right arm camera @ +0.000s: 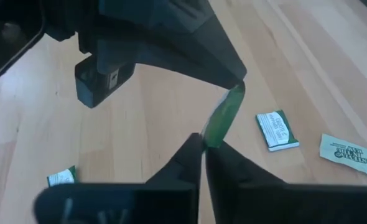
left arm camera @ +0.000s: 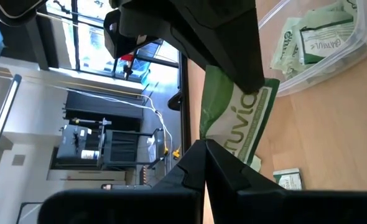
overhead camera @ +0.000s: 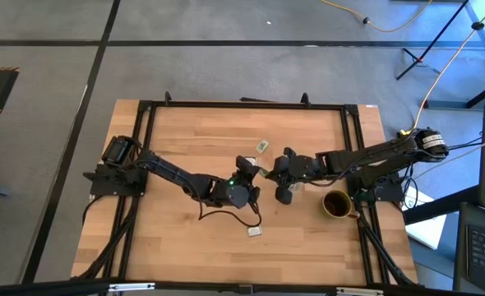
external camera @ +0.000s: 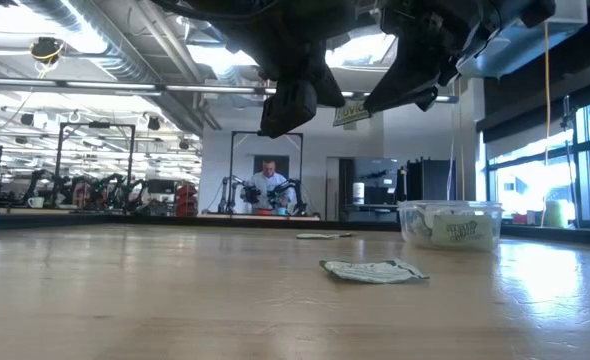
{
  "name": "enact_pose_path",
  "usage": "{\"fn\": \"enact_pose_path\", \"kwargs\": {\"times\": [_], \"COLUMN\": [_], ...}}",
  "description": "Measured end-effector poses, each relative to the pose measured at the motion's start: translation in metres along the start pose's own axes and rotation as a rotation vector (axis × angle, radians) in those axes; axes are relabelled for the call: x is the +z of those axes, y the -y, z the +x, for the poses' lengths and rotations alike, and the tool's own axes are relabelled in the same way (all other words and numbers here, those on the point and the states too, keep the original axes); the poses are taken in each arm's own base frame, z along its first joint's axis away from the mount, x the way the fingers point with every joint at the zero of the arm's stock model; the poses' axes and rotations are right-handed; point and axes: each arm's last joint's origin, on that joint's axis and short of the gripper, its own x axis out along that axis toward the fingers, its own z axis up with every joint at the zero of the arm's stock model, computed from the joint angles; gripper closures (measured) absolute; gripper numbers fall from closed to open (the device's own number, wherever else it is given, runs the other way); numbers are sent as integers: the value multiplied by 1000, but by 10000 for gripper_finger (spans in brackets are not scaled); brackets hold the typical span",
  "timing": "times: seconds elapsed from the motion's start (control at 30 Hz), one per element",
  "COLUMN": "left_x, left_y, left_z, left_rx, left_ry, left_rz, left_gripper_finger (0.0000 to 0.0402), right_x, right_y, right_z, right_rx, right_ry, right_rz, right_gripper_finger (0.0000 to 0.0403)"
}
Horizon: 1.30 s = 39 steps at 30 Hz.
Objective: Pick and place items into bin
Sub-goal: Put the truvia packet into the transparent bin
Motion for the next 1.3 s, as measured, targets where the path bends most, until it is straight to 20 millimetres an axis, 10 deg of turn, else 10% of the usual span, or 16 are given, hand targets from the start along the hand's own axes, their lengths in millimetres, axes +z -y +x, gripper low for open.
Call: {"fn": "enact_pose_path", "kwargs": {"times": [0.6, 0.8, 1.3], "left_x": [-19, -36, -92], "left_y": [-13, -24, -50], "left_z": [13, 33, 88], "left_rx": [-300, -693, -867], "left_ry": [47, 123, 11], "left_rz": [-295, -522, -779], "left_gripper_finger": [285, 296, 324], "right_x": [-17, -28, -41], "right_y": [13, 28, 42], "right_z": [-6, -13, -6], "right_rx": [-109, -50, 11], "right_ry": [-265, -514, -534], "right_rz": [66, 228, 181], "right_gripper_finger": [398, 398, 397]}}
